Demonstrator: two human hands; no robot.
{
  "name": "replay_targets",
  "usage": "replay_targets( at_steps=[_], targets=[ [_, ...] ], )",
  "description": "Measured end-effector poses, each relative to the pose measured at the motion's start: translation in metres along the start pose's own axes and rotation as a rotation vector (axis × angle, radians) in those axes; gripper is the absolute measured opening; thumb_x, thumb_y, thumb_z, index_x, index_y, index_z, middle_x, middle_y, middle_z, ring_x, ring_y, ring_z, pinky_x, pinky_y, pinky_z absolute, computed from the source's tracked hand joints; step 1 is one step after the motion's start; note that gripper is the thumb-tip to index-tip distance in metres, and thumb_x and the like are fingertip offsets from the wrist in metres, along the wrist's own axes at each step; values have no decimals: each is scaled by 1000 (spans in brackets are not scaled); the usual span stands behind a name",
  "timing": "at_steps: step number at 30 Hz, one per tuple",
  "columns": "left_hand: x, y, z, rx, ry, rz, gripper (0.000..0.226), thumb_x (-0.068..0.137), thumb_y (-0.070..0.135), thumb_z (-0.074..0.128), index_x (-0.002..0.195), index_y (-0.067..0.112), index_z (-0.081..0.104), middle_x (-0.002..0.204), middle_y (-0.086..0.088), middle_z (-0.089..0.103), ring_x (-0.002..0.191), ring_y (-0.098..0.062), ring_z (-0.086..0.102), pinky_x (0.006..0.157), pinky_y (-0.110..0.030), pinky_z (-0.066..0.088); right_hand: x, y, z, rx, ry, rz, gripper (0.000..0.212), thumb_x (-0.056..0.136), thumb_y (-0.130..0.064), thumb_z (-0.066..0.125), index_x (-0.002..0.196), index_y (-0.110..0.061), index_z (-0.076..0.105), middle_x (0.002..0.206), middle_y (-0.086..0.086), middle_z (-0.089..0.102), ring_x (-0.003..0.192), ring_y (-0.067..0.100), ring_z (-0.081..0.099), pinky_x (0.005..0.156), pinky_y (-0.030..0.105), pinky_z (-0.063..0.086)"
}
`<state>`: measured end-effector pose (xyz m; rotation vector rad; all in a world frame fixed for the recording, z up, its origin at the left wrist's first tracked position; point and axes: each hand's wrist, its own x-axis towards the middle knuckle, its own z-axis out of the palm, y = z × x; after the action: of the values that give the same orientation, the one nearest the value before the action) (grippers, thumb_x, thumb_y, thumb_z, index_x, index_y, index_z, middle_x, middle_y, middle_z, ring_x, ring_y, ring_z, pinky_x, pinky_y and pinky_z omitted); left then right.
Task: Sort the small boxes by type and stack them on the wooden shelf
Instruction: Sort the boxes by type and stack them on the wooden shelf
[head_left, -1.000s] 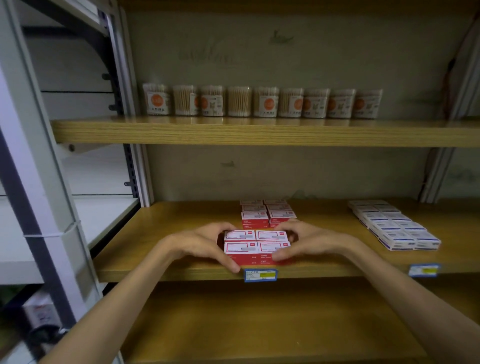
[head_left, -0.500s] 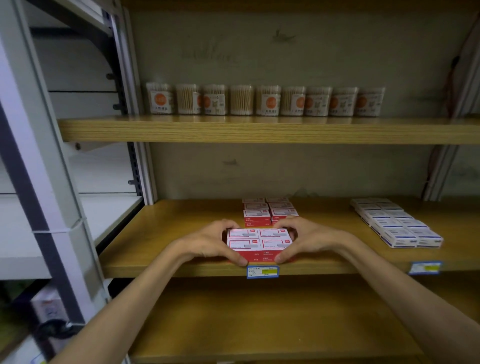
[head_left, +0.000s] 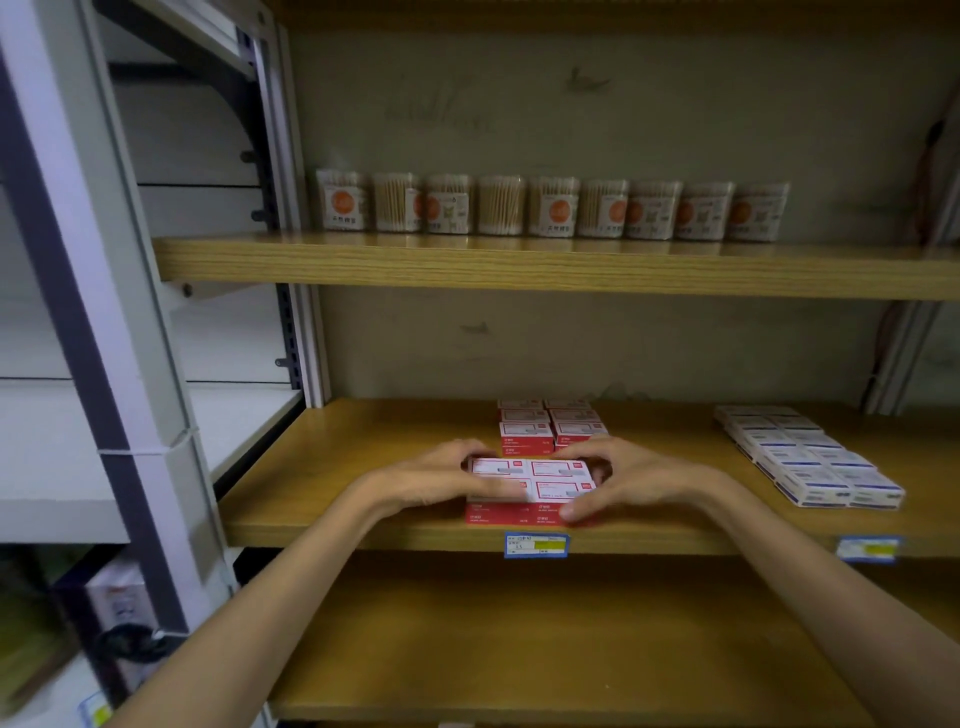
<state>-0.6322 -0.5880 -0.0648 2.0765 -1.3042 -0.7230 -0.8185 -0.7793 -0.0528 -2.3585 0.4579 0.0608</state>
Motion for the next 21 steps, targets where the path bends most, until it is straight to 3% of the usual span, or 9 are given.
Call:
replay_targets(
  at_steps=[2,4,6,8,10,13,17,21],
  targets=[
    [2,5,-3,-97,74,-37,69,78,79,55,129,32,55,121,15,57,116,-9,53,98,-32,40,-2,5,-6,108,92,11,52,84,-56,72,128,-33,61,120,-8,62,105,9,61,83,24,48],
    [12,6,-3,-176,228,-78,50,92,62,53,124,25,60,111,15,60,112,-8,54,89,-26,37,0,14,-13,232,336,49,30,93,-48,63,113,-26,70,108,0,70,94,14,63,78,28,48],
    [24,7,0,-299,312,-112,41,99,49,52,125,19,62,107,11,66,103,-4,59,80,-21,39,9,27,-19,286,601,137,22,98,-34,61,107,-16,71,90,4,71,78,14,62,71,29,51],
    [34,9,3,-397,309,-139,40,101,43,50,128,16,60,107,8,69,93,-1,61,80,-22,44,20,38,-23,300,723,235,24,99,-30,60,103,-9,70,78,6,69,69,15,61,73,36,56],
    [41,12,6,-492,330,-164,43,100,40,54,133,12,54,106,5,70,92,-5,65,71,-23,45,30,41,-23,352,688,286,30,98,-33,62,98,-4,71,74,7,70,63,14,62,70,33,57],
    [49,13,9,-576,354,-191,53,96,39,60,138,9,47,105,2,73,92,-11,69,65,-25,48,41,39,-19,417,616,284,31,95,-33,68,96,-3,73,68,5,71,53,9,60,52,20,50],
    [54,11,7,-556,345,-186,61,93,44,62,142,11,46,106,4,73,94,-11,69,67,-26,47,48,36,-14,340,632,284,22,91,-30,73,91,-7,73,64,1,71,48,5,58,49,17,47],
    [50,6,5,-508,377,-188,53,95,39,63,136,11,48,95,9,70,82,-2,64,61,-20,40,49,32,-11,334,588,293,24,87,-34,77,91,-10,73,73,3,77,54,7,61,51,18,49]
  ],
)
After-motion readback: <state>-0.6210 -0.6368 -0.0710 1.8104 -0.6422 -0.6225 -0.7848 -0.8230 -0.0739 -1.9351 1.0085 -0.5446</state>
